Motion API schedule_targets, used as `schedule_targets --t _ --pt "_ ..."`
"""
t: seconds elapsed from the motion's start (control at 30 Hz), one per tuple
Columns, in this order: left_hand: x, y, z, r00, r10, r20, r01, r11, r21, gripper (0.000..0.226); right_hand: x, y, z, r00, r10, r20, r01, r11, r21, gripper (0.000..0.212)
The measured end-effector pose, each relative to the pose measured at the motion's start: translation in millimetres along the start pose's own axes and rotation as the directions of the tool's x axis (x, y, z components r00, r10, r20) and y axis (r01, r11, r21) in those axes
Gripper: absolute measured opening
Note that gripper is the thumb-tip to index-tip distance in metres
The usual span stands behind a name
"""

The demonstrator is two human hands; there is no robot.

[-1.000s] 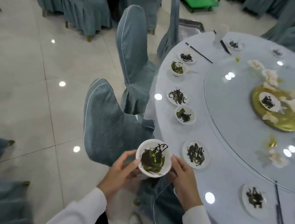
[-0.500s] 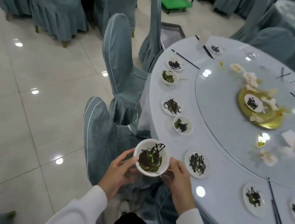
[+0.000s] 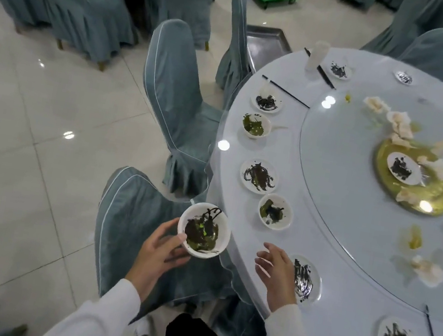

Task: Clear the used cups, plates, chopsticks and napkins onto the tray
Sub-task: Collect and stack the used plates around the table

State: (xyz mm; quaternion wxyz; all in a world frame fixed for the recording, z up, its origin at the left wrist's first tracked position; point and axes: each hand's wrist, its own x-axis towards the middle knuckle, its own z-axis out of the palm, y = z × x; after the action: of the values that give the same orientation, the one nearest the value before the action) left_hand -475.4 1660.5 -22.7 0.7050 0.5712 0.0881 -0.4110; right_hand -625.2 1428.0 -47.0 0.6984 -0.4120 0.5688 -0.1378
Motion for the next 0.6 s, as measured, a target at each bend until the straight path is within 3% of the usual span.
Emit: schedule_targets --t 0.13,0.33,0.6 --pt "18 11 4 0.997 0.011 -0.079 -0.011 1.000 0.002 0.033 44 -8 8 0.998 0.024 -0.055 -0.026 0.999 -0.037 0.021" --pt "28 21 7 0.986 0.029 -0.164 -0.032 0.999 -0.015 0.034 85 -13 15 0.975 0.186 -0.119 -0.188 0.982 -0.001 0.022" --pt "29 27 2 0.975 0.048 -0.217 -0.047 0.999 0.012 0.034 108 -11 20 0.972 0.134 -0.193 -0.148 0.987 -0.059 0.023"
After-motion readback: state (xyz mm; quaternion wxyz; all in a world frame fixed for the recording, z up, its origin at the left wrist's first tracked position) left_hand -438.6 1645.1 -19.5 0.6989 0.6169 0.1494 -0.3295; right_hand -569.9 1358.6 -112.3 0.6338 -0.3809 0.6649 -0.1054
